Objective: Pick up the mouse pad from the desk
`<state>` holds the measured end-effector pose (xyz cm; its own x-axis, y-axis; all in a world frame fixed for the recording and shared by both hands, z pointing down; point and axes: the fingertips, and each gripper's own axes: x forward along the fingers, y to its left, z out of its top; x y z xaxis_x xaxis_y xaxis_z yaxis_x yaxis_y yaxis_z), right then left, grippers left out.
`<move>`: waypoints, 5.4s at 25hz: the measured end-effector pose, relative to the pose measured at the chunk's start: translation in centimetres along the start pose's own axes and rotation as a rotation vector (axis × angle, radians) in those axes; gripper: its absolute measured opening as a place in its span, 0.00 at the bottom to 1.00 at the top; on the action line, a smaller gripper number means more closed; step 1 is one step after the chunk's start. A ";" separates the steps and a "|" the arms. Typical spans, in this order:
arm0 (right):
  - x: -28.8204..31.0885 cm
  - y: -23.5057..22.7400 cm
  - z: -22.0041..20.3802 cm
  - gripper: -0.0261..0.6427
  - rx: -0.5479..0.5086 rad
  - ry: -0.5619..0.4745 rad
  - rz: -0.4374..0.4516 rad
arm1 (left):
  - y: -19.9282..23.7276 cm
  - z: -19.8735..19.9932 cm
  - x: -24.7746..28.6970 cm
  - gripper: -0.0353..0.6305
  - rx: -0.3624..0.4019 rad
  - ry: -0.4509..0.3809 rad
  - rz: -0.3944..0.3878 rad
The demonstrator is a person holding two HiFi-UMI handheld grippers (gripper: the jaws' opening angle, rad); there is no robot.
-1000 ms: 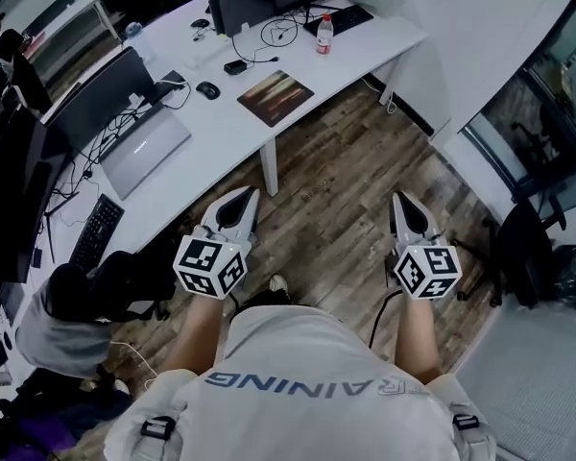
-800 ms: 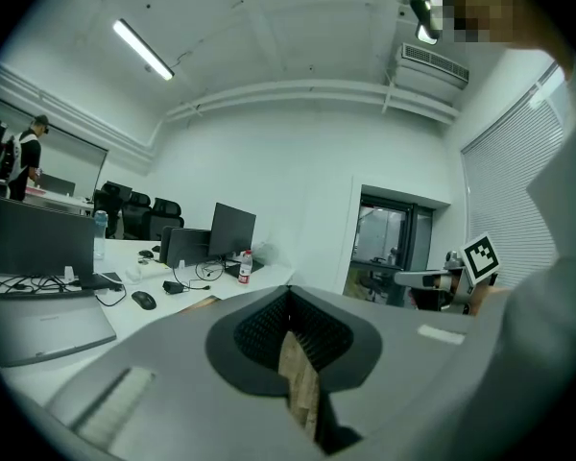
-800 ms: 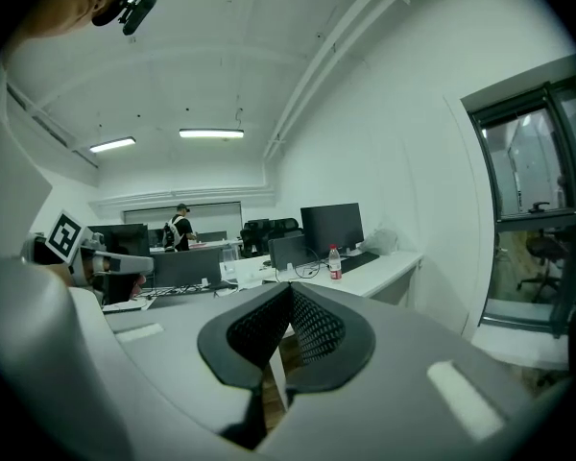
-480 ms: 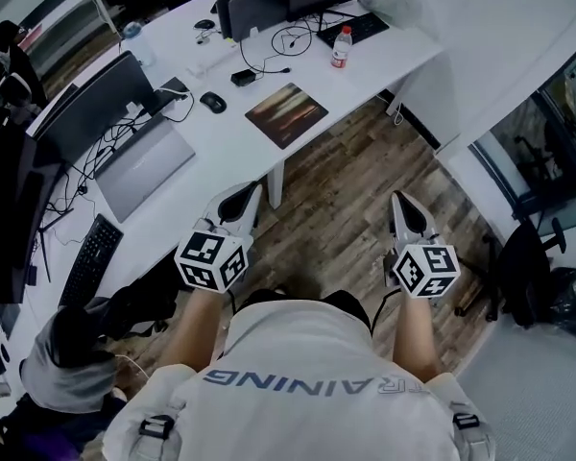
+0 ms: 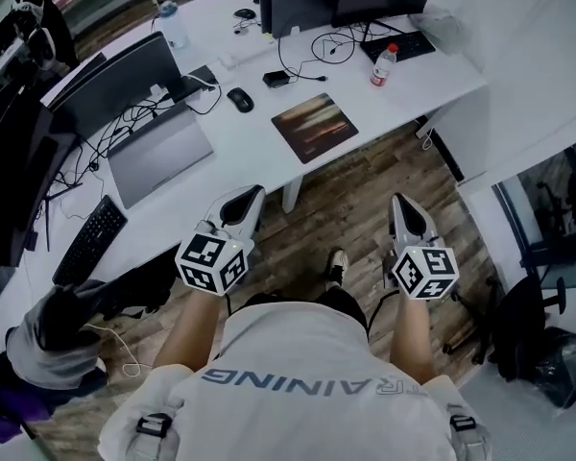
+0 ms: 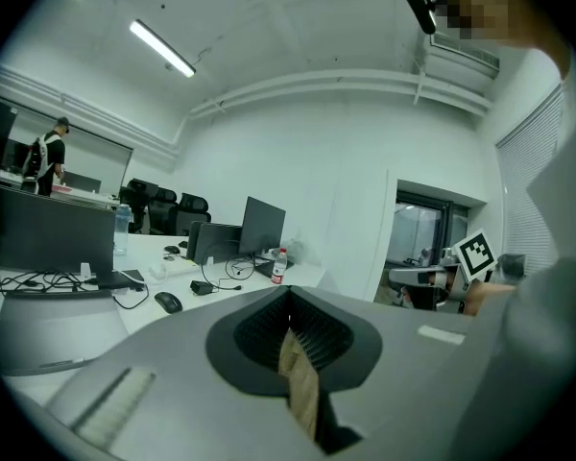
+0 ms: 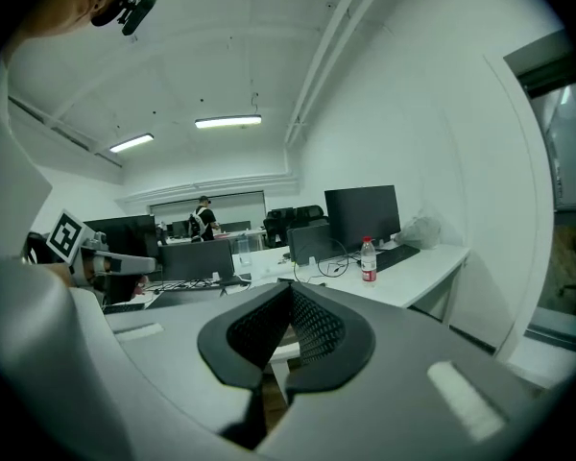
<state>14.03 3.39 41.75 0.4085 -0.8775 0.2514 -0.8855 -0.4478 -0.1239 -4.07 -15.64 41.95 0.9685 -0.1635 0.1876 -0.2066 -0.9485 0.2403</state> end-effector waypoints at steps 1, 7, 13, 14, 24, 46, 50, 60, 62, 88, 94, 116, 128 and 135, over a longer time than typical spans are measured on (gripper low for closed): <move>0.9 -0.5 0.1 0.06 0.001 -0.001 0.017 | 0.1 0.1 0.7 0.05 -0.002 0.001 0.015; 5.1 -6.8 2.4 0.06 0.010 -0.015 0.073 | -1.9 2.0 7.0 0.05 0.023 -0.004 0.053; 9.4 -14.1 4.8 0.06 0.015 -0.011 0.141 | -4.0 4.5 13.9 0.05 0.032 -0.025 0.126; 10.2 -15.1 5.2 0.06 0.016 -0.008 0.154 | -4.3 4.6 14.8 0.05 0.032 -0.022 0.137; 18.4 -18.9 4.9 0.06 0.007 0.085 0.313 | -3.1 4.7 19.9 0.05 -0.009 -0.014 0.287; 32.1 -6.8 5.4 0.06 -0.096 0.198 0.484 | 11.0 4.5 19.0 0.05 -0.139 -0.029 0.393; 34.1 -7.2 6.7 0.06 -0.107 0.190 0.555 | 10.2 6.1 19.6 0.05 -0.155 -0.068 0.453; 36.7 -10.5 4.5 0.26 -0.175 0.323 0.621 | 8.4 6.0 21.5 0.05 -0.181 -0.072 0.539; 37.1 -10.8 3.0 0.33 -0.208 0.366 0.619 | 8.2 5.3 21.8 0.05 -0.192 -0.064 0.539; 37.8 -9.9 -19.1 0.73 -0.663 0.861 0.784 | 8.1 -0.8 19.9 0.05 -0.306 0.025 0.632; 37.9 -10.2 -20.8 0.66 -0.703 0.865 0.742 | 8.2 -1.0 18.9 0.05 -0.308 0.021 0.647; 36.9 -9.7 -20.7 0.36 -0.682 0.861 0.720 | 7.1 -1.2 19.7 0.05 -0.297 0.028 0.596; 35.7 -8.2 -15.3 0.11 -0.596 0.678 0.688 | 6.9 0.7 19.4 0.05 -0.253 -0.010 0.571; 35.7 -7.3 -11.2 0.11 -0.529 0.587 0.667 | 7.3 2.5 18.9 0.05 -0.217 -0.045 0.562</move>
<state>32.62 -22.76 62.40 -0.2480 -0.6338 0.7326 -0.9343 0.3563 -0.0080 13.04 -26.31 44.83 0.7070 -0.6392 0.3026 -0.7072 -0.6372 0.3063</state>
